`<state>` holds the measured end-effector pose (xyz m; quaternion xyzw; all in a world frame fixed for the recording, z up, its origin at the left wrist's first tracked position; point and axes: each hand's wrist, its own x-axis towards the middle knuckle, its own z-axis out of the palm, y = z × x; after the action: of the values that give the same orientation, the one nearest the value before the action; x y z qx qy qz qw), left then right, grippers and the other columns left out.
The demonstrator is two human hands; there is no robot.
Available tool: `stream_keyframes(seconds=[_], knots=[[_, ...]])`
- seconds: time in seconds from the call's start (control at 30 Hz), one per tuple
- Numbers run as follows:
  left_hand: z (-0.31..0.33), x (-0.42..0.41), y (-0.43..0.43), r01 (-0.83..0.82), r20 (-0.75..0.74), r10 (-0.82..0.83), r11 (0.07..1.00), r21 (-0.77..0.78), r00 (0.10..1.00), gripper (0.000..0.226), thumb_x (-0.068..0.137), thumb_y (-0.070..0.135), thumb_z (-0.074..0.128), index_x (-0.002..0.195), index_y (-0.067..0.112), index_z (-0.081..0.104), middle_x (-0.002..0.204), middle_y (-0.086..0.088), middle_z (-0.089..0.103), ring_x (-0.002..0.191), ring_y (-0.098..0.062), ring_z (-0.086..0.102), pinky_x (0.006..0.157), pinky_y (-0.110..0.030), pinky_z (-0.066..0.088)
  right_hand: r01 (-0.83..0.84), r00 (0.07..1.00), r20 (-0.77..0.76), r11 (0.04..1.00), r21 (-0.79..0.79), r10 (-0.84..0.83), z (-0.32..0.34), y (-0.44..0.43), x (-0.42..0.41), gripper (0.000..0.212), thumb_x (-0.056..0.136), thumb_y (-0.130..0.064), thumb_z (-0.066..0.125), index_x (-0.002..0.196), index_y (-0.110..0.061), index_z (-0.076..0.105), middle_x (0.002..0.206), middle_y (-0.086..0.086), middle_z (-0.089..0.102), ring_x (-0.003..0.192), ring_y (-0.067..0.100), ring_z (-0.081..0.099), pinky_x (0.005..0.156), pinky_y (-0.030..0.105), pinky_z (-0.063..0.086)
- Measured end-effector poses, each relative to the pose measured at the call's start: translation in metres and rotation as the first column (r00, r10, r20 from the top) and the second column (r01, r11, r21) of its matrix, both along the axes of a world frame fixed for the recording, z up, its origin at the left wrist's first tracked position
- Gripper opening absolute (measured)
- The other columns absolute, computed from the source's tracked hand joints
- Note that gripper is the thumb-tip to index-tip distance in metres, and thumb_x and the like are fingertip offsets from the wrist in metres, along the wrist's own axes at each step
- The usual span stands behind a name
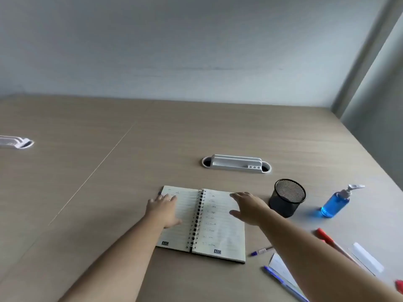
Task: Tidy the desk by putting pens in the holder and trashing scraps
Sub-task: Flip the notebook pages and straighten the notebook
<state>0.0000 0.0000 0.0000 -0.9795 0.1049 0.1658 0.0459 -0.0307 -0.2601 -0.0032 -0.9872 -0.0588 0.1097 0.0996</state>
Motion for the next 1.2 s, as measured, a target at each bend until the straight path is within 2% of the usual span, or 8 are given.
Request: stream_keyframes(seconds=[0.27,0.43,0.67,0.8,0.9,0.97,1.07,1.2], knots=[[-0.066,0.006,0.034,0.005,-0.195,-0.023,0.996,-0.094,0.981,0.111,0.070,0.049,0.074,0.152,0.021,0.005,0.163,-0.003,-0.002,0.150,-0.021,0.003,0.121,-0.042,0.013,0.024,0.983,-0.177,0.993,-0.115,-0.044,-0.049,0.018,0.032,0.116,0.068,-0.050,0.074,0.149,-0.018,-0.002,0.160,0.006,-0.001,0.148,0.026,0.002,0.118,0.047,0.016],[-0.088,0.013,0.036,-0.020,-0.197,-0.011,0.987,-0.158,0.980,0.115,0.063,0.041,0.082,0.151,0.017,0.012,0.162,-0.008,0.001,0.150,-0.024,0.003,0.121,-0.033,0.007,0.035,0.941,-0.321,0.973,-0.228,-0.109,-0.059,0.024,0.054,0.132,0.057,-0.057,0.078,0.148,-0.011,-0.007,0.160,0.007,-0.004,0.148,0.028,0.000,0.119,0.049,0.014],[-0.099,0.020,0.040,-0.043,-0.185,0.013,0.986,-0.163,0.983,0.116,0.059,0.041,0.085,0.149,0.016,0.016,0.162,-0.007,0.004,0.149,-0.026,0.005,0.122,-0.034,0.010,0.082,0.949,-0.280,0.970,-0.227,-0.146,-0.068,0.030,0.055,0.127,0.054,-0.057,0.080,0.148,-0.012,0.007,0.159,0.006,0.011,0.147,0.028,0.009,0.117,0.050,0.019],[-0.101,0.019,0.038,-0.040,-0.180,0.008,0.984,-0.171,0.984,0.116,0.057,0.042,0.086,0.148,0.018,0.017,0.162,-0.006,0.004,0.149,-0.025,0.007,0.122,-0.036,0.012,0.100,0.977,-0.166,0.976,-0.194,-0.134,-0.071,0.027,0.048,0.115,0.050,-0.057,0.081,0.139,-0.015,0.023,0.146,0.006,0.036,0.136,0.028,0.031,0.110,0.047,0.031],[-0.102,0.018,0.039,-0.044,-0.181,0.013,0.984,-0.171,0.983,0.117,0.056,0.043,0.086,0.148,0.018,0.017,0.162,-0.005,0.004,0.149,-0.025,0.007,0.122,-0.037,0.013,0.102,0.995,0.000,0.982,-0.157,-0.103,-0.069,0.028,0.045,0.085,0.061,-0.045,0.080,0.128,-0.017,0.037,0.130,0.004,0.052,0.119,0.026,0.048,0.098,0.040,0.039],[-0.102,0.019,0.040,-0.049,-0.179,0.018,0.984,-0.171,0.984,0.118,0.055,0.043,0.086,0.148,0.019,0.017,0.162,-0.005,0.004,0.149,-0.025,0.007,0.122,-0.039,0.015,0.244,0.965,0.085,0.967,0.073,-0.250,-0.062,0.026,0.043,0.054,0.071,-0.032,0.074,0.116,-0.017,0.047,0.114,0.005,0.062,0.102,0.026,0.057,0.085,0.036,0.044],[-0.101,0.021,0.039,-0.060,-0.180,0.030,0.985,-0.162,0.983,0.119,0.053,0.045,0.086,0.147,0.019,0.018,0.162,-0.005,0.004,0.149,-0.025,0.008,0.121,-0.041,0.018,0.524,0.837,-0.167,0.679,0.514,-0.520,-0.061,0.015,0.039,0.026,0.077,-0.021,0.070,0.098,-0.010,0.060,0.093,0.009,0.068,0.086,0.028,0.063,0.072,0.035,0.051],[-0.102,0.022,0.041,-0.069,-0.175,0.042,0.985,-0.155,0.984,0.120,0.054,0.047,0.085,0.148,0.021,0.016,0.162,-0.002,0.003,0.149,-0.023,0.007,0.119,-0.042,0.022,0.714,0.683,-0.560,0.266,0.648,-0.469,-0.077,0.007,0.015,0.020,0.085,-0.011,0.063,0.095,0.007,0.064,0.098,0.027,0.070,0.074,0.028,0.067,0.074,0.039,0.058]])
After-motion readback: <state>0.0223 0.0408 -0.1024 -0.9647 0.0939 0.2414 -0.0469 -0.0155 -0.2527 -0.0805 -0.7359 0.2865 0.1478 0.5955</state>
